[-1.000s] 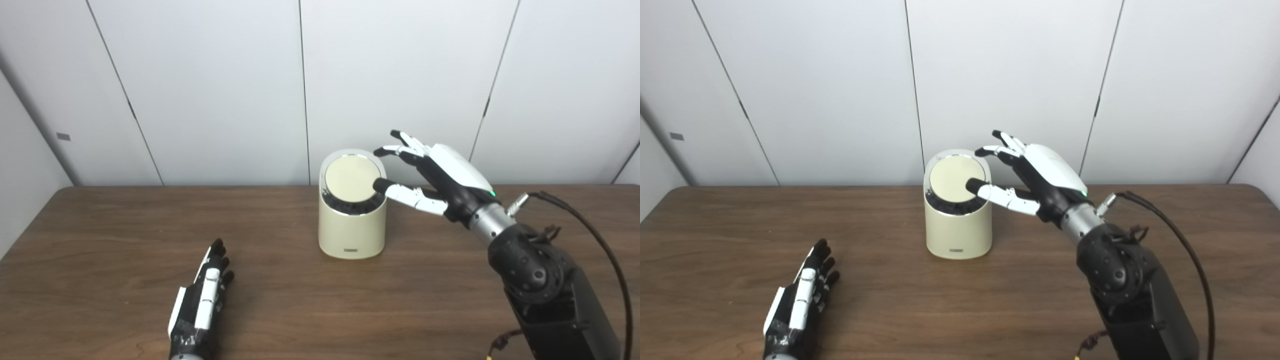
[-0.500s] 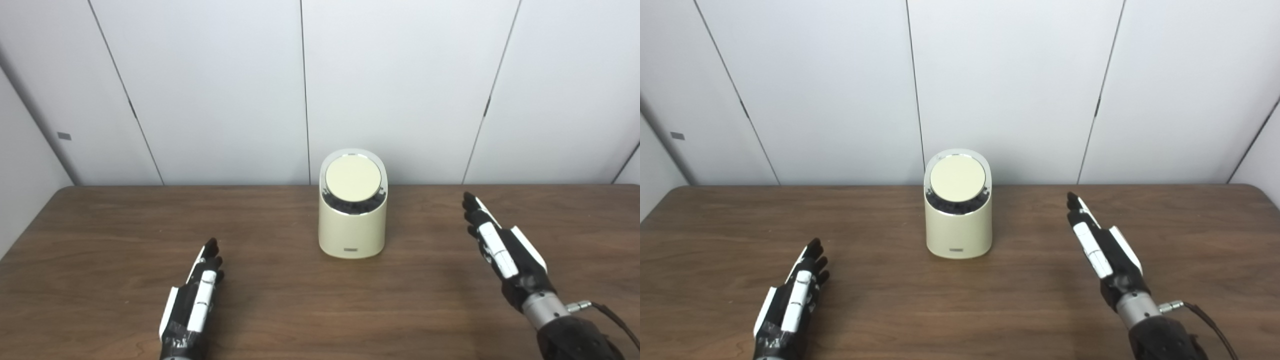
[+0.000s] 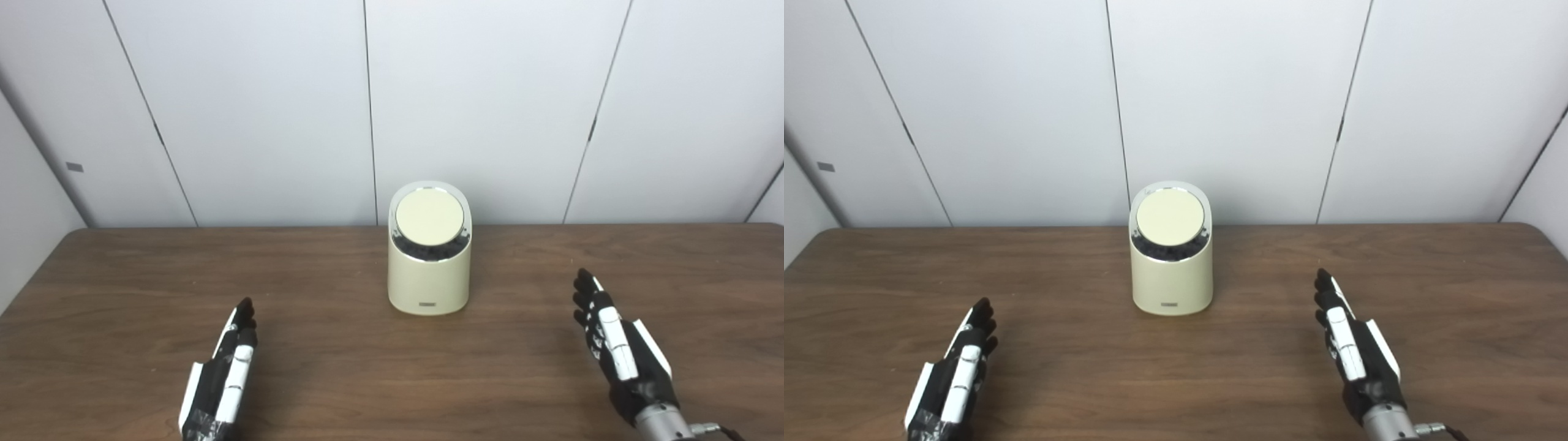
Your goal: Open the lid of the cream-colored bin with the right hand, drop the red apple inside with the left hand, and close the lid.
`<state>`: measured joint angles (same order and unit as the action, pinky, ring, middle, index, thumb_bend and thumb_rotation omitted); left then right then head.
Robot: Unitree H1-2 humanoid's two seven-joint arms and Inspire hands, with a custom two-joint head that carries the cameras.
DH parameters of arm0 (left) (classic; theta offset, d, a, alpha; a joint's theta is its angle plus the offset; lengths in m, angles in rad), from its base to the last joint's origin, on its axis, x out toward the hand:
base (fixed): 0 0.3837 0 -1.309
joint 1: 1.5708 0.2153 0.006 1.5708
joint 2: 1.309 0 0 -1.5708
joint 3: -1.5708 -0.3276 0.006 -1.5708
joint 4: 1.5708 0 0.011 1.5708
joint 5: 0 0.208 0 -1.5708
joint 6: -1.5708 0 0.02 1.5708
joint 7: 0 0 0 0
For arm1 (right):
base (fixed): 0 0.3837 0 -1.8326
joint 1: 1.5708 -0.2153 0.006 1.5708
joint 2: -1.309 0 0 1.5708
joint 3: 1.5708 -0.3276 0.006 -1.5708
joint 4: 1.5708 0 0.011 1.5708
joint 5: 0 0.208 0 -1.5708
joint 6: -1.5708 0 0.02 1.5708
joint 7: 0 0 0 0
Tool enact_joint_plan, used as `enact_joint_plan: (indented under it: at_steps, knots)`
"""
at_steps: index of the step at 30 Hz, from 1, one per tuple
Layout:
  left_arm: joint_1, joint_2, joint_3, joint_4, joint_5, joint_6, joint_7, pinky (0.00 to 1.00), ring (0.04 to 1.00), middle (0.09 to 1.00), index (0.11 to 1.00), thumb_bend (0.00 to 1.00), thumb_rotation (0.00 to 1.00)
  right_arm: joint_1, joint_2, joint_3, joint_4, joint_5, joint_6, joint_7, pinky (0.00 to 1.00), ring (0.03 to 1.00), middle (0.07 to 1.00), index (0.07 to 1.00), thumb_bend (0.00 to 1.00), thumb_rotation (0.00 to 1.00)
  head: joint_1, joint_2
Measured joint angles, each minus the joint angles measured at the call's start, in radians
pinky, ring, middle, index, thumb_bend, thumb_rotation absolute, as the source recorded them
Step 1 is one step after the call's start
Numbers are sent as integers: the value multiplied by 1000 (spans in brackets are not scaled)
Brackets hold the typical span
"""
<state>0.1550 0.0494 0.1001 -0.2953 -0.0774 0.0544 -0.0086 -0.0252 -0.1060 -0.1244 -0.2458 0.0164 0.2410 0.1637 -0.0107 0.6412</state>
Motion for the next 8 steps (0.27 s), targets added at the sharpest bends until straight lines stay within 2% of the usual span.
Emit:
enact_joint_plan:
  at_steps: [2,8]
  knots:
    - [17,-4,1,-2,-7,0,0,1000,1000,1000,1000,577,831,23,-1,8,-10,-1,-9,-4,1000,1000,1000,998,571,1000,-2,3]
    - [34,-12,1,-7,-15,0,2,1000,1000,1000,1000,557,847,69,-4,20,-10,-13,-54,-24,1000,1000,1000,993,660,1000,3,28]
